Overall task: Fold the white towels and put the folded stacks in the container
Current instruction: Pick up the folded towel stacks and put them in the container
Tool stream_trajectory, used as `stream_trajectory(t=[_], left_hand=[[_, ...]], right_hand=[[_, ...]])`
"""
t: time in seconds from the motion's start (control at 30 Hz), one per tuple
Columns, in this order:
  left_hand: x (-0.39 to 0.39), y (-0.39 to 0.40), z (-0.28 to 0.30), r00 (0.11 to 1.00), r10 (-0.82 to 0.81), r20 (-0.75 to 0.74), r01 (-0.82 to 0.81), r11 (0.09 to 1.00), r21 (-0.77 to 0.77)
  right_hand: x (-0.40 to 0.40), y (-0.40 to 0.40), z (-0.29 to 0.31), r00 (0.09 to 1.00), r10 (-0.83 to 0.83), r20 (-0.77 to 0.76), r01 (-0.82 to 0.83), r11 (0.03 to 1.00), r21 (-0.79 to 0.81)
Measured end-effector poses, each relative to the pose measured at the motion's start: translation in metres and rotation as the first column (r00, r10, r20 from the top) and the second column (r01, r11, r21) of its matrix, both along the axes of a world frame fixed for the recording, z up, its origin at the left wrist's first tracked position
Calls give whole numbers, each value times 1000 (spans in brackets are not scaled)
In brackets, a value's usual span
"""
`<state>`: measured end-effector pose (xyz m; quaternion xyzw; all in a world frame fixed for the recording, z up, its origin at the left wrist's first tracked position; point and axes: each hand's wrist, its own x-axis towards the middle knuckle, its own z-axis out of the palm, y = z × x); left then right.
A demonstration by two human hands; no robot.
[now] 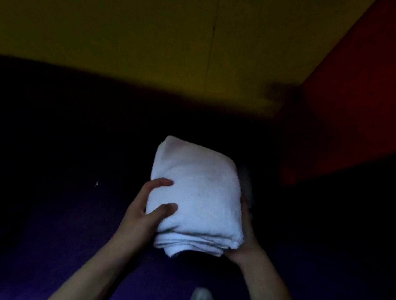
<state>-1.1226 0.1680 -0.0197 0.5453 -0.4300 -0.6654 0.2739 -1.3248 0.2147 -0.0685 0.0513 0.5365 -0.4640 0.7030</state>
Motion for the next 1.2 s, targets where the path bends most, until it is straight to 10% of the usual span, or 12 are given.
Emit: stream_trajectory(t=[0.13,0.3,0.6,0.77,0.9,1.03,1.2], left_hand=[[-24,-14,-55,984,-80,161,99,989,-109],[-48,-27,-135,973,-108,204,154,963,-221],[-40,-59,-218,909,-28,415,176,930,-323],[-40,-56,-268,572,-224,789,442,895,-67],[-41,-52,-287,493,-259,831,507,861,-32],[-34,-50,-287,464,-268,844,530,848,-22],[-23,-45,-287,429,-238,871,598,798,-77]], right_hand=[[-40,-16,-25,1000,17,19,-16,999,-46],[-60,-38,-94,860,302,-412,-328,945,7],[-34,-91,-200,770,188,-610,-277,959,-55],[-11,-102,-243,283,498,-820,-606,756,249],[2,-91,-247,-69,386,-920,-471,800,371],[7,-83,-246,196,378,-905,-518,823,232],[10,-84,-232,314,245,-917,-519,853,50]])
